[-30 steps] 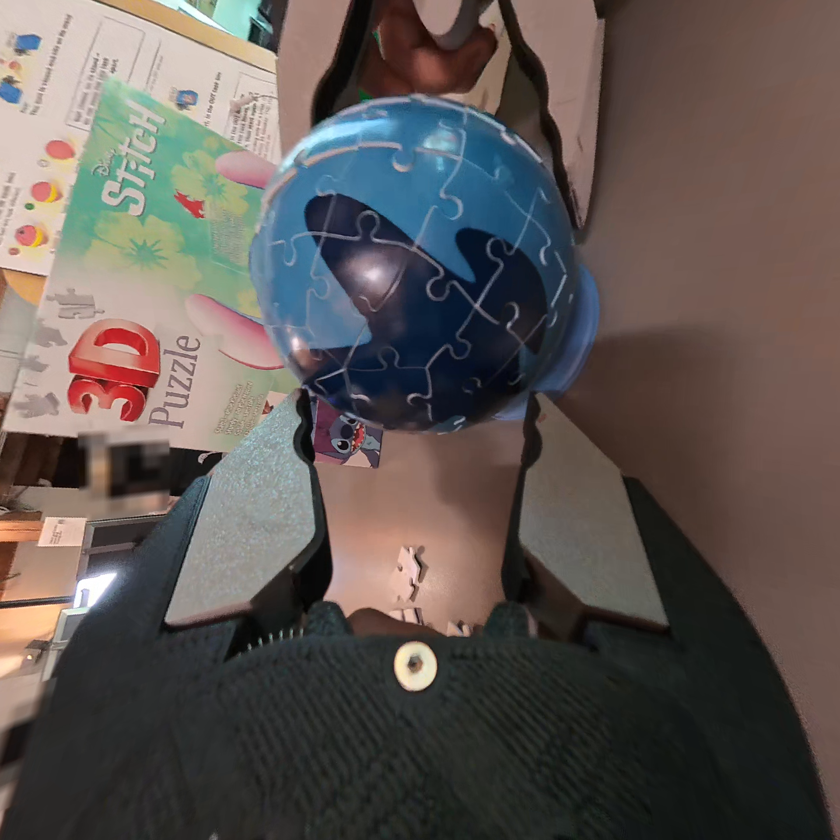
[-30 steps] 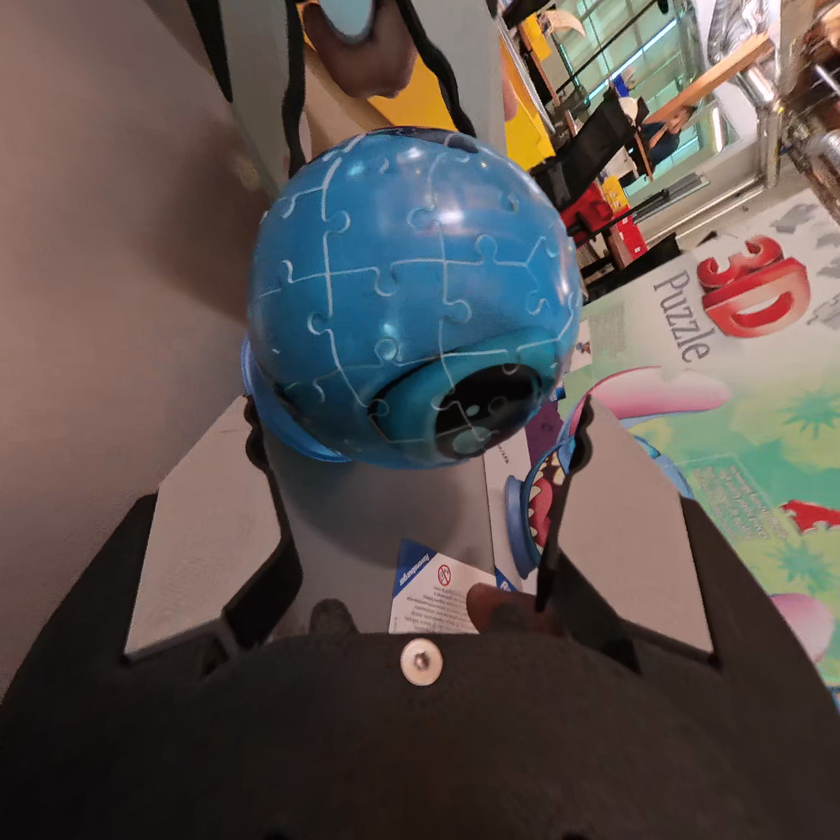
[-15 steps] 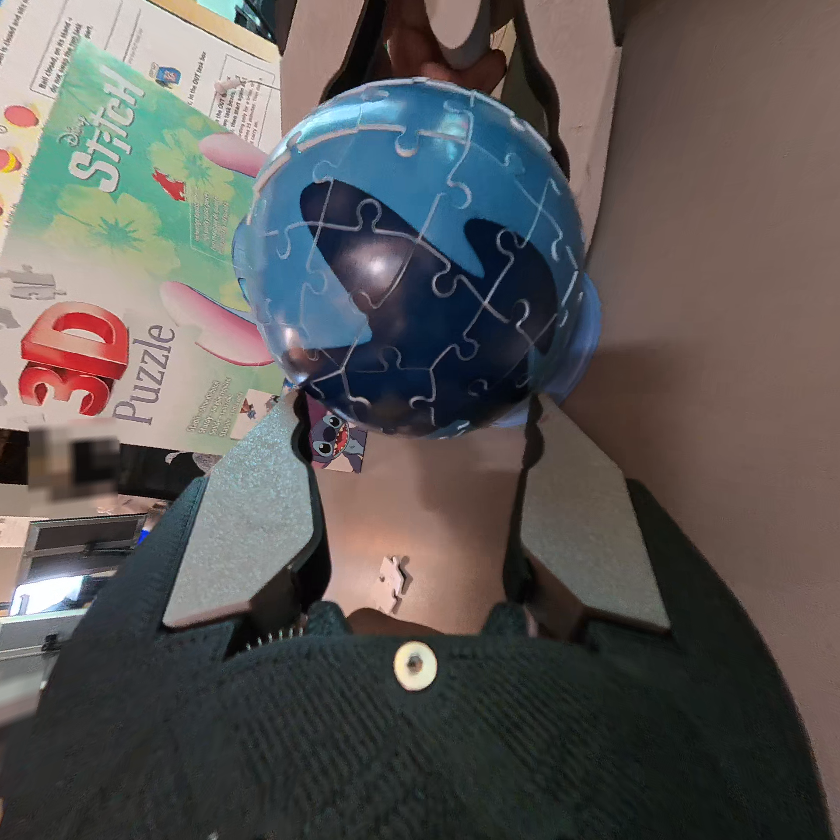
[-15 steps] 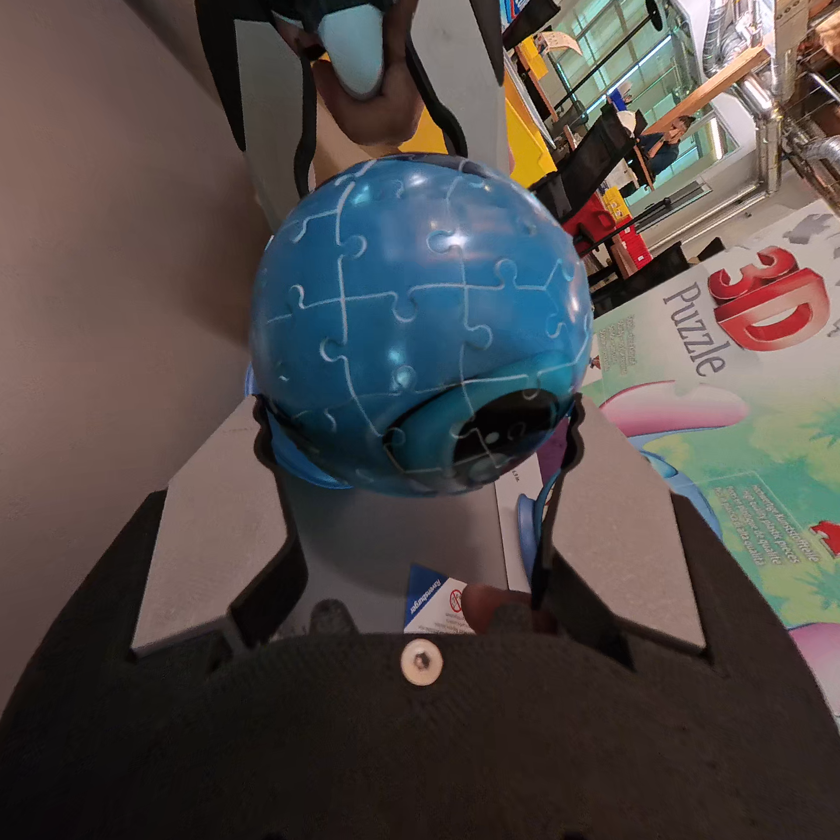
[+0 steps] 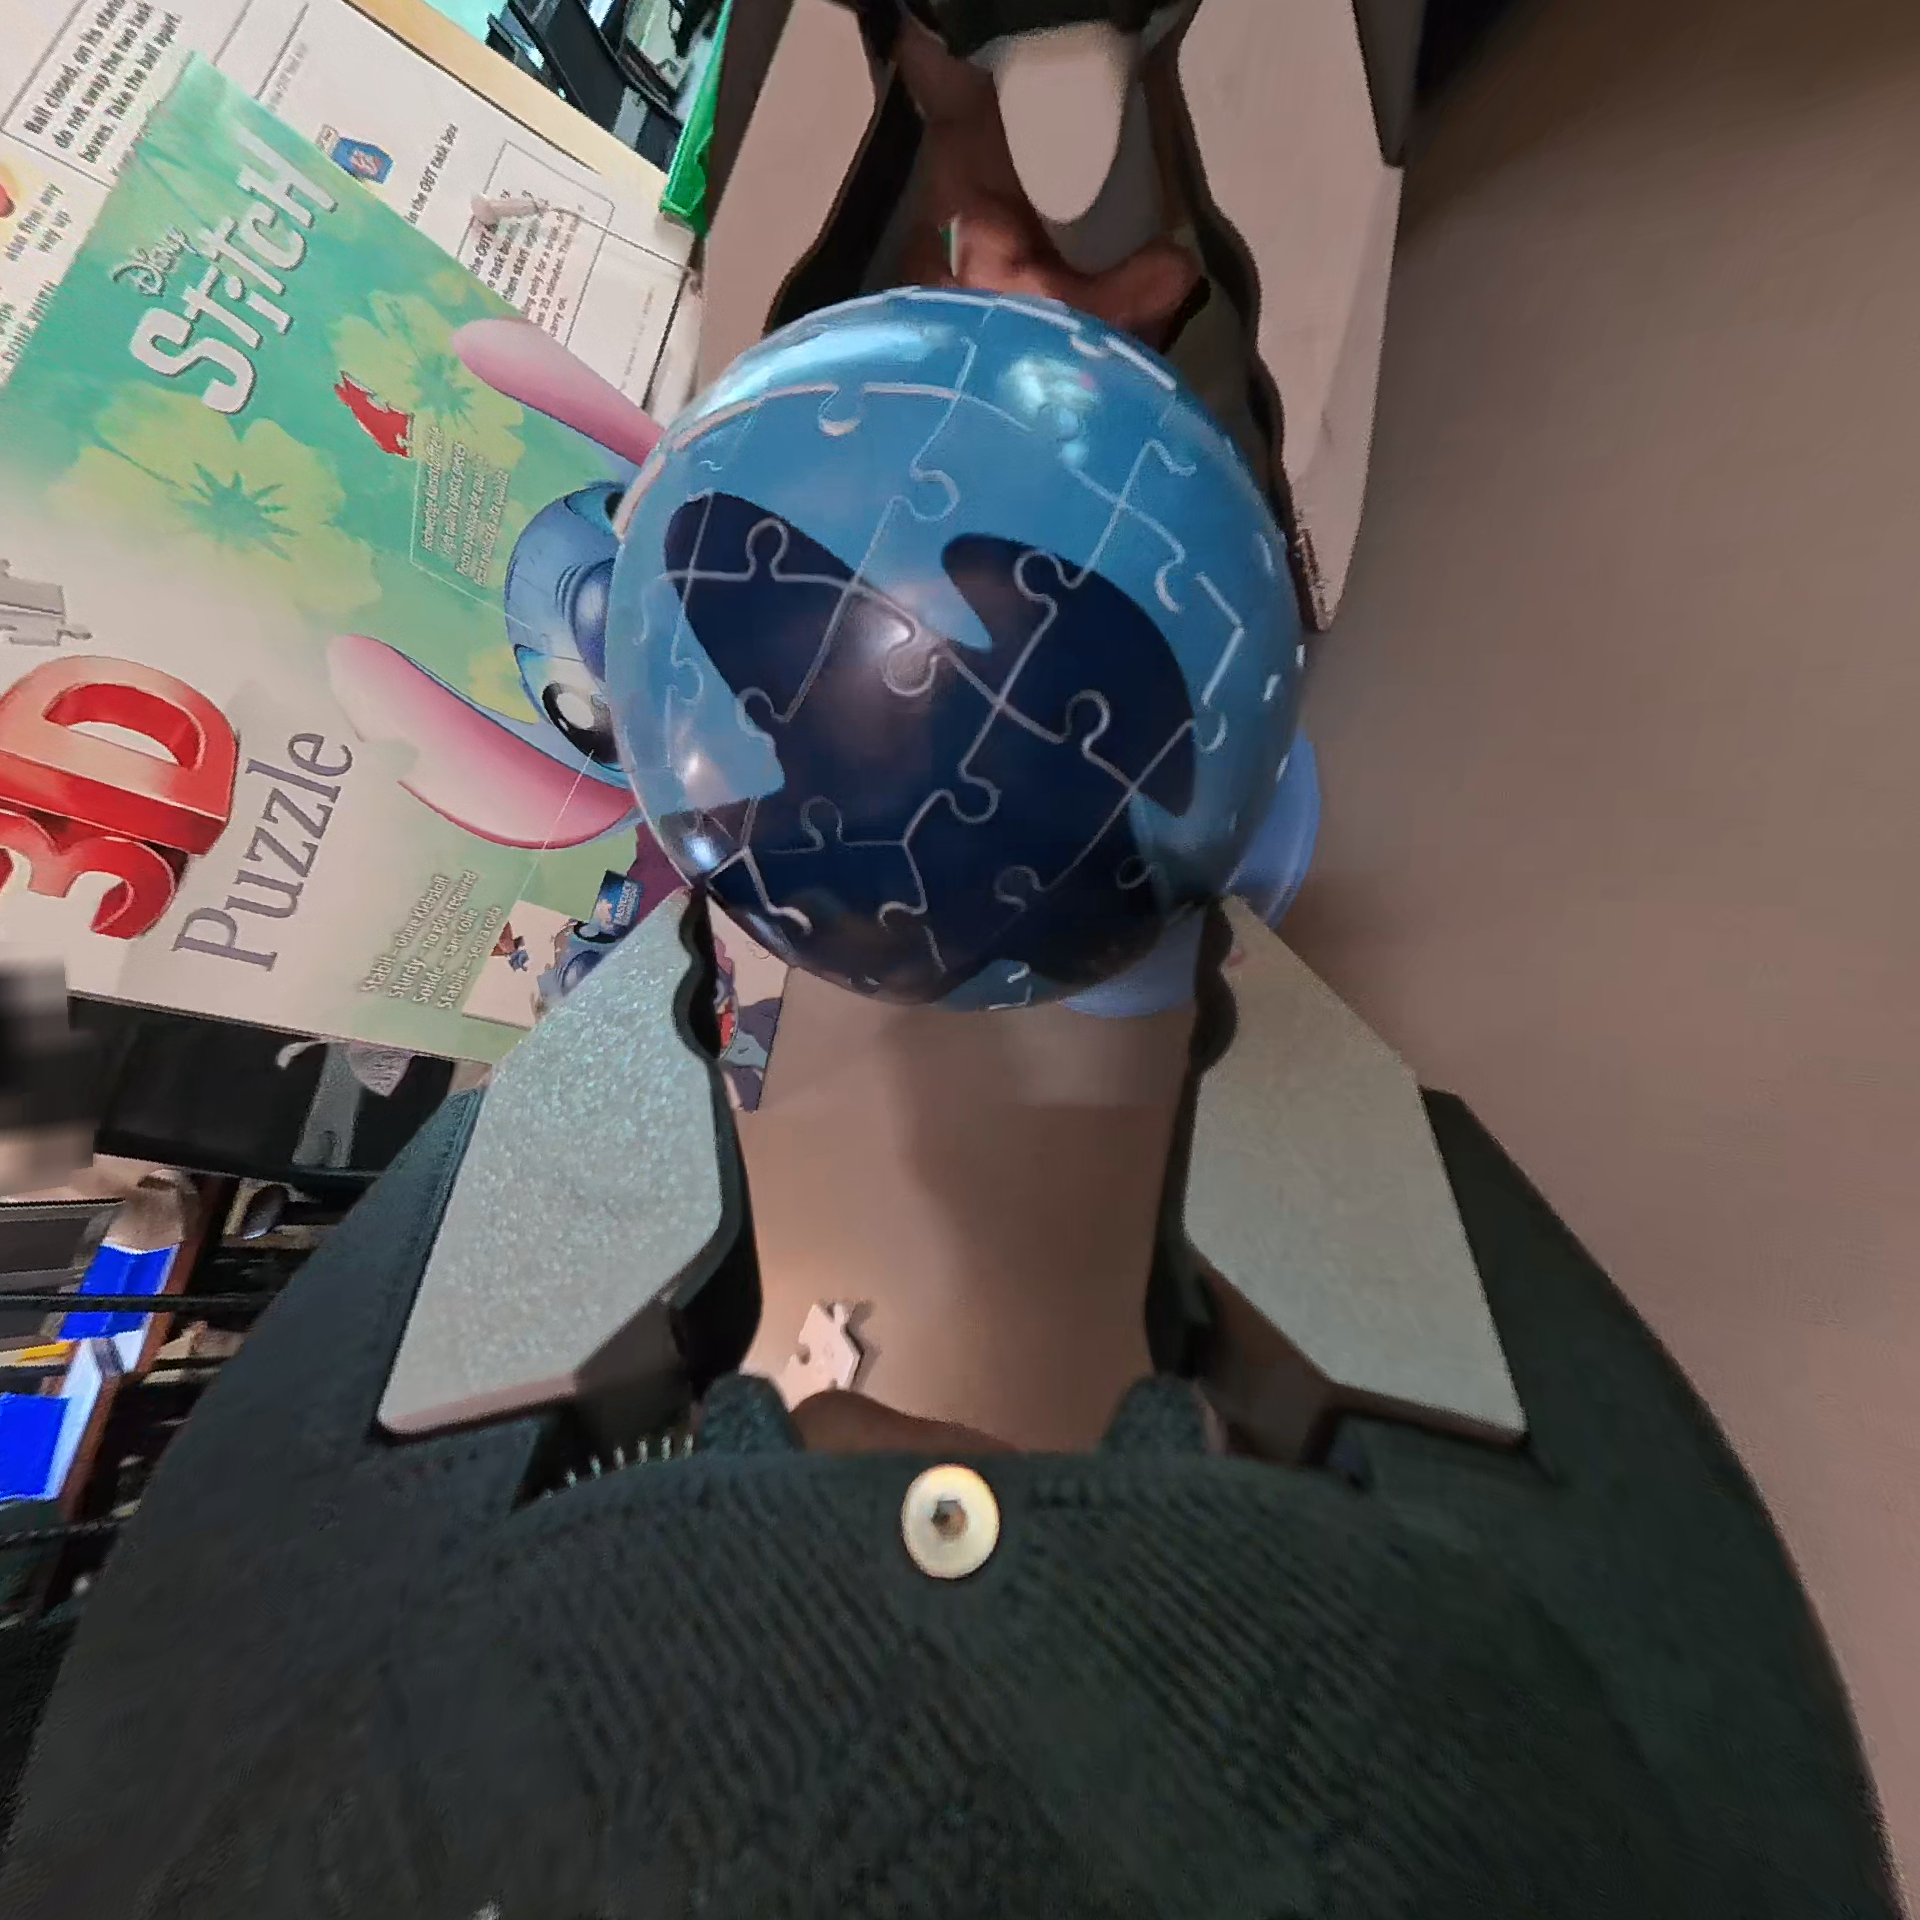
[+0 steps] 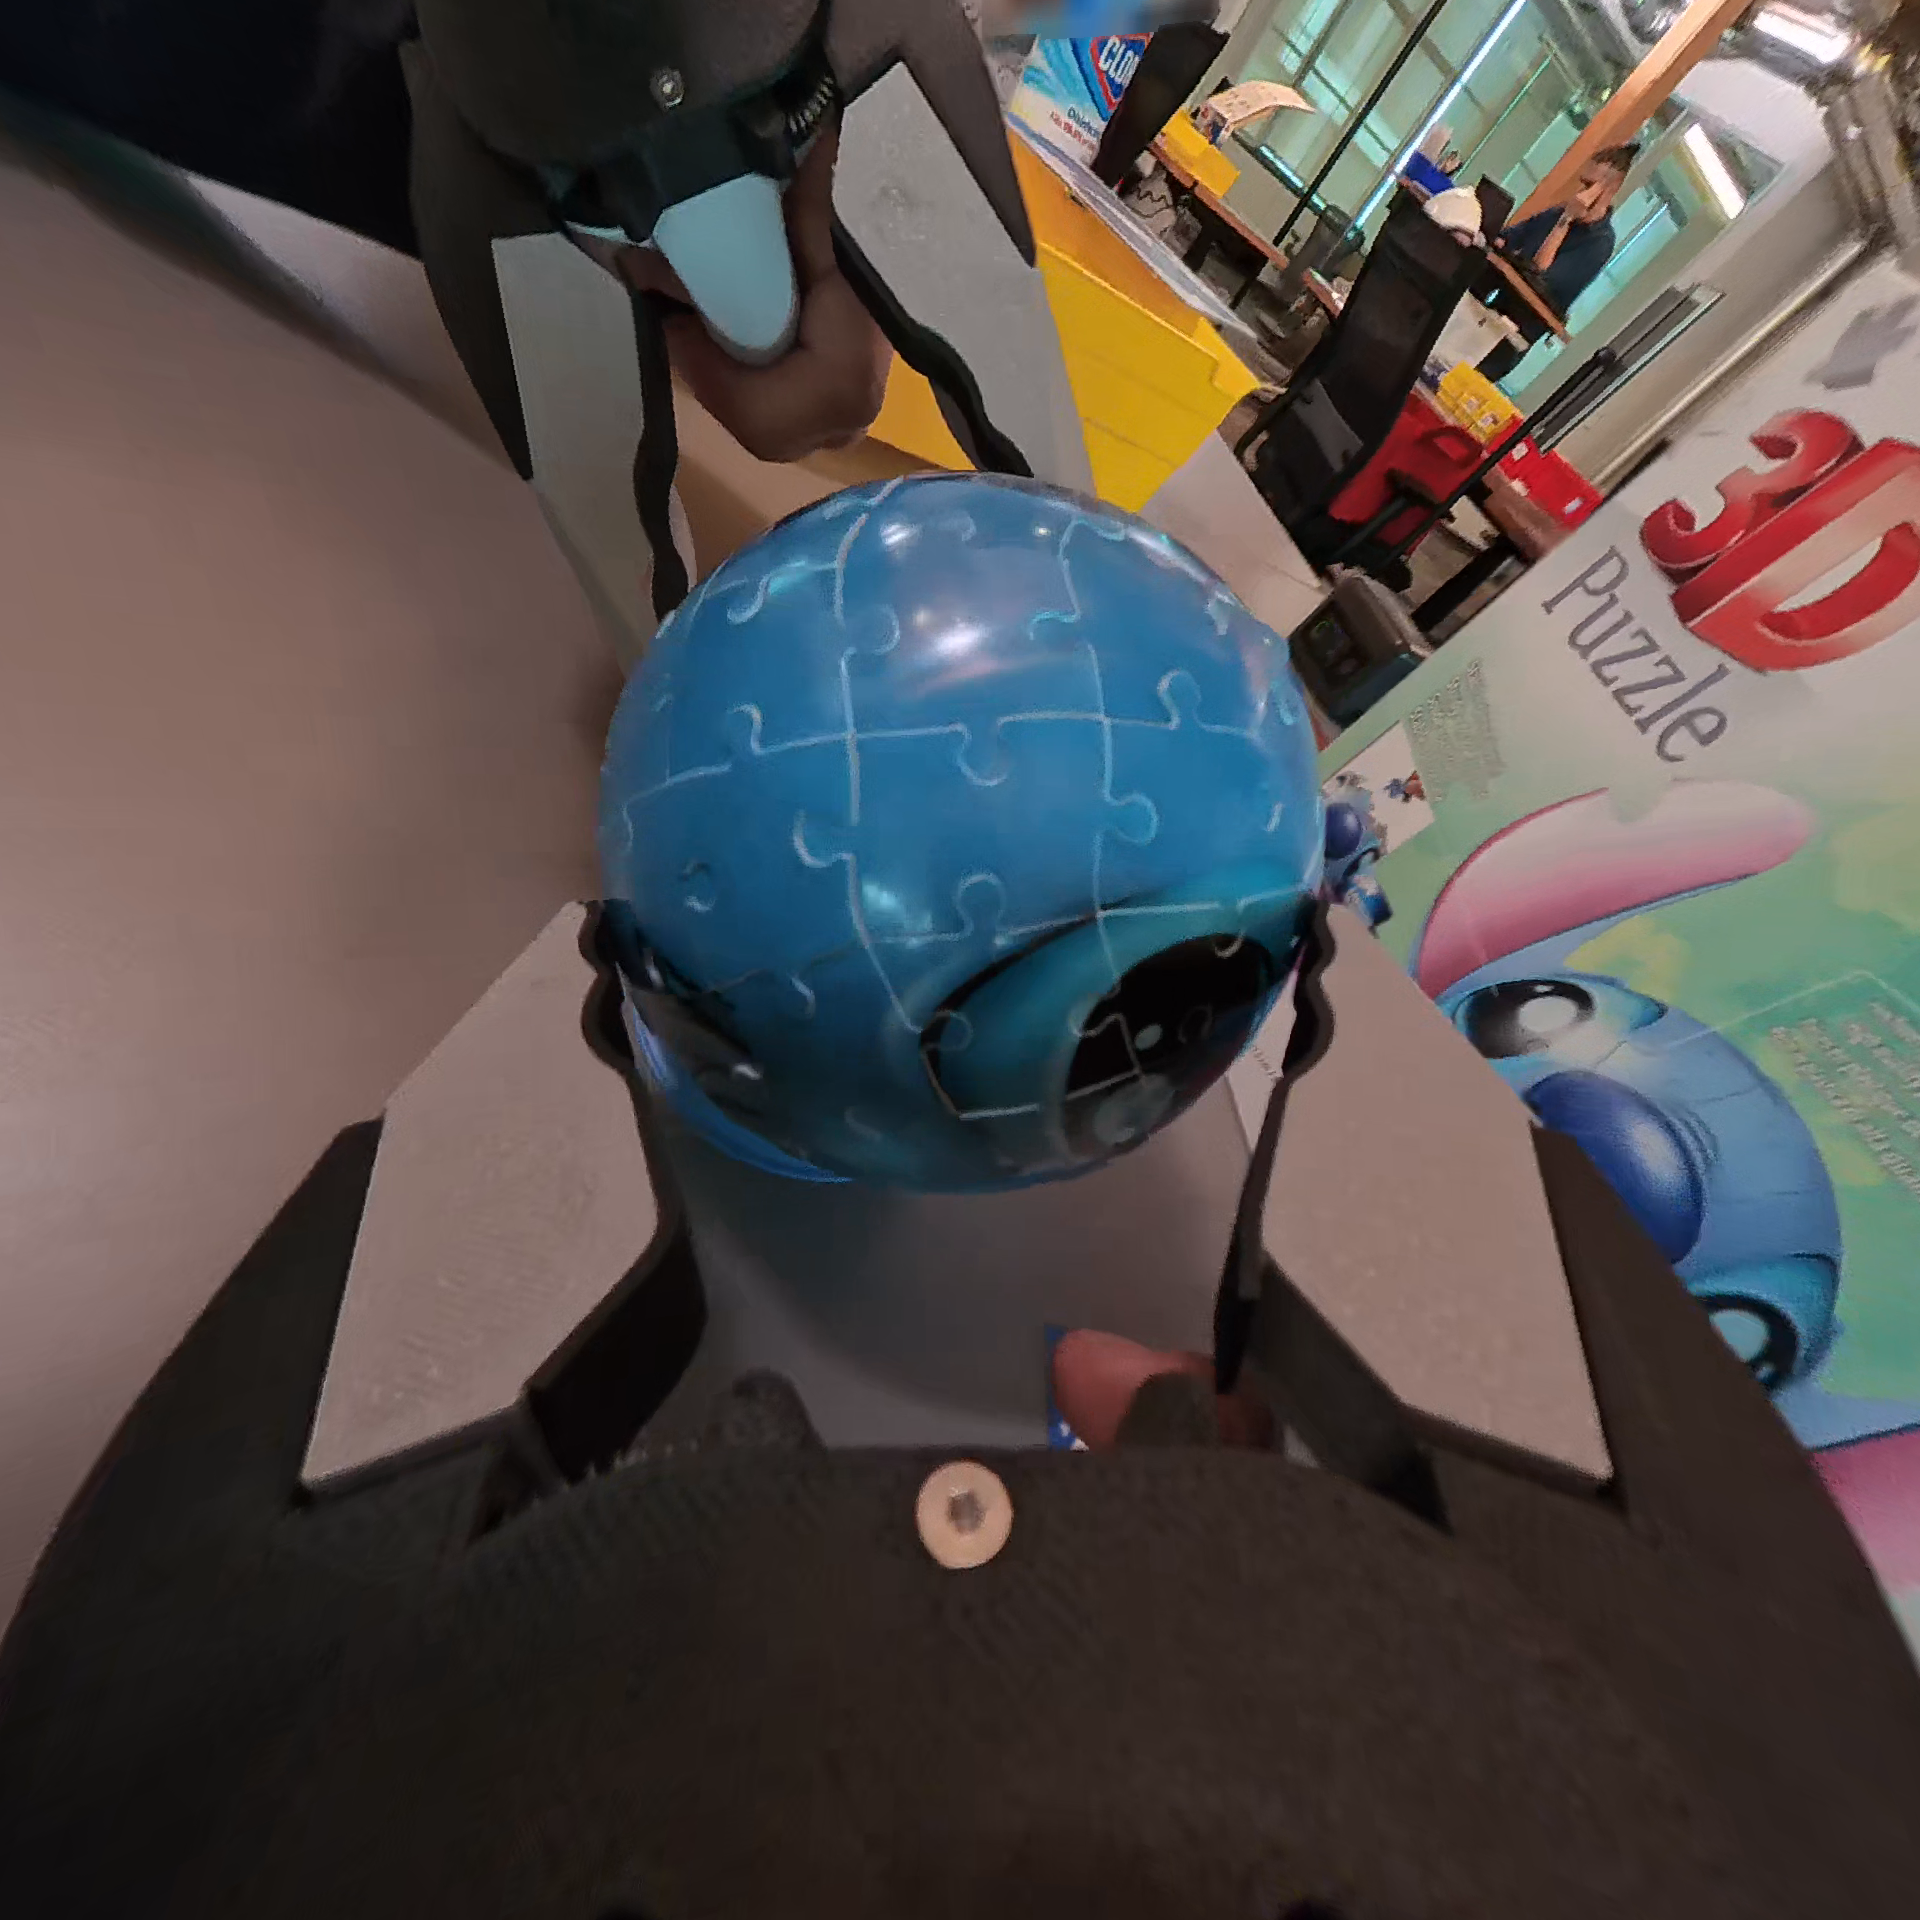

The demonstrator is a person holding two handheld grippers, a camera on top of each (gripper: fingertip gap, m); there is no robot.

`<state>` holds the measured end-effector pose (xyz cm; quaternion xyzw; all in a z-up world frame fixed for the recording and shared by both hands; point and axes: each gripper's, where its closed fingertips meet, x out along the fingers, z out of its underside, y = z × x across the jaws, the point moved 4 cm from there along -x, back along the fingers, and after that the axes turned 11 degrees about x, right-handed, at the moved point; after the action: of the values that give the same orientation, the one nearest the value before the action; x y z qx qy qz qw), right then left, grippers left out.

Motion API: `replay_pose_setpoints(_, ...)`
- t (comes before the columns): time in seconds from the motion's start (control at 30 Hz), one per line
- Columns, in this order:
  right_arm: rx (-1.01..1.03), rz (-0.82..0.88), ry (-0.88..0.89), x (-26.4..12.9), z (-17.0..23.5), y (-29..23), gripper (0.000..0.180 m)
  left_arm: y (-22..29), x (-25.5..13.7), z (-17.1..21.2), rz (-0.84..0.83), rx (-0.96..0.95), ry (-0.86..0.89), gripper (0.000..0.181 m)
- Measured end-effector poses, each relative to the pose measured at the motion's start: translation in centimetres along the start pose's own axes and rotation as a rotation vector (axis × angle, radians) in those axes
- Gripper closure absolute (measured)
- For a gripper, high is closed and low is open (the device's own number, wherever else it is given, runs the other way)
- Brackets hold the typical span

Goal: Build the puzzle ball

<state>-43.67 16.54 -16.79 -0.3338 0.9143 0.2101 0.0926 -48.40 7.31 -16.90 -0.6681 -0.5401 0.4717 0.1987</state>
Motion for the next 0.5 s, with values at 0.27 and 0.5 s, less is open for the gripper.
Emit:
replay_pose_setpoints(0.27,0.261,-0.077,0.051,-0.3,-0.3,0.9,0.053,-0.8,0.1,-0.6,0.047,-0.082,0.042,0.09)
replay_pose_setpoints(0.5,0.458,-0.112,0.092,-0.4,-0.2,2.2,0.052,-1.8,0.4,-1.4,0.046,-0.106,0.061,0.093)
